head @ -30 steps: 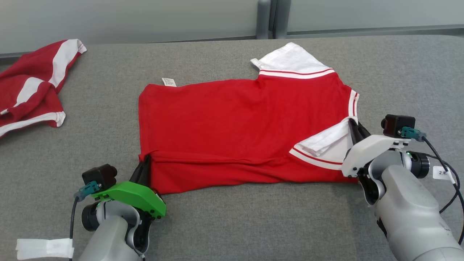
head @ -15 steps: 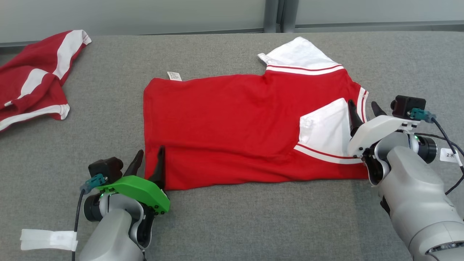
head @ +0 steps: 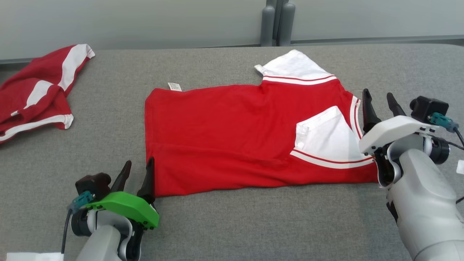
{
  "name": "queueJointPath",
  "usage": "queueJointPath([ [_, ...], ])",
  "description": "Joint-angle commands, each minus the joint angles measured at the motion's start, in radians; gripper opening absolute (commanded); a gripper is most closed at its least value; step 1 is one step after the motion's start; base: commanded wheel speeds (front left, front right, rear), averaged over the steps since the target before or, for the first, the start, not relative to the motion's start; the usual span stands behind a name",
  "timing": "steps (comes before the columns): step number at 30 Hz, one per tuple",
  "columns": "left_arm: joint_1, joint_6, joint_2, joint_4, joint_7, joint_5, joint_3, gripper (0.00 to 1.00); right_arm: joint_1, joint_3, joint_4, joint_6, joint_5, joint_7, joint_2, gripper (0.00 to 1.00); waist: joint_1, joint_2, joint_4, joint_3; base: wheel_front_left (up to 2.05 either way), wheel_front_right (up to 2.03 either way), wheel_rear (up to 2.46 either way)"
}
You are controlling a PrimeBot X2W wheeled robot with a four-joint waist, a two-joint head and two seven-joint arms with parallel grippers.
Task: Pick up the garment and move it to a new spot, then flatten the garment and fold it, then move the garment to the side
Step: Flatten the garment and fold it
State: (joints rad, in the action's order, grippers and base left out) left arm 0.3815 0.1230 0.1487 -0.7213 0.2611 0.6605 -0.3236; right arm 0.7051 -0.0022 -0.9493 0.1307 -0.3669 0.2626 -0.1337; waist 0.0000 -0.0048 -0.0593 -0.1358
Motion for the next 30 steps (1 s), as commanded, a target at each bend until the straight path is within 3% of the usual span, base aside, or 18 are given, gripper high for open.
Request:
queueJointPath([
  [1, -0.037, -0.009, 0.014, 0.021, 0.004, -0.008, 0.008, 1.00, -0.048, -0.022, 0.041, 0.000, 0.004, 0.003, -0.002, 1.00, 0.0000, 0.0048, 0.006, 0.025, 0.00, 0.00, 0.00],
  [14, -0.216, -0.075, 0.008, 0.104, -0.082, 0.043, 0.012, 1.00, -0.353, -0.153, 0.325, 0.000, 0.046, 0.003, 0.038, 1.00, 0.0000, 0.0048, 0.025, 0.127, 0.00, 0.00, 0.00],
  [18, -0.238, -0.096, 0.001, 0.097, -0.129, 0.067, 0.015, 1.00, -0.455, -0.162, 0.429, 0.000, 0.053, 0.003, 0.056, 1.00, 0.0000, 0.0048, 0.051, 0.134, 0.00, 0.00, 0.00],
  [28, -0.208, -0.101, -0.016, 0.050, -0.131, 0.113, 0.043, 1.00, -0.549, -0.140, 0.562, 0.000, 0.045, -0.017, 0.077, 1.00, 0.0000, 0.0048, 0.124, 0.113, 0.00, 0.00, 0.00],
  [29, -0.202, -0.100, -0.017, 0.044, -0.127, 0.116, 0.047, 0.96, -0.555, -0.137, 0.571, 0.000, 0.046, -0.020, 0.077, 1.00, 0.0000, 0.0048, 0.131, 0.110, 0.00, 0.00, 0.00],
  [30, -0.198, -0.095, -0.019, 0.038, -0.127, 0.124, 0.052, 0.75, -0.559, -0.134, 0.579, 0.000, 0.047, -0.023, 0.079, 1.00, 0.0000, 0.0048, 0.138, 0.107, 0.00, 0.00, 0.00],
])
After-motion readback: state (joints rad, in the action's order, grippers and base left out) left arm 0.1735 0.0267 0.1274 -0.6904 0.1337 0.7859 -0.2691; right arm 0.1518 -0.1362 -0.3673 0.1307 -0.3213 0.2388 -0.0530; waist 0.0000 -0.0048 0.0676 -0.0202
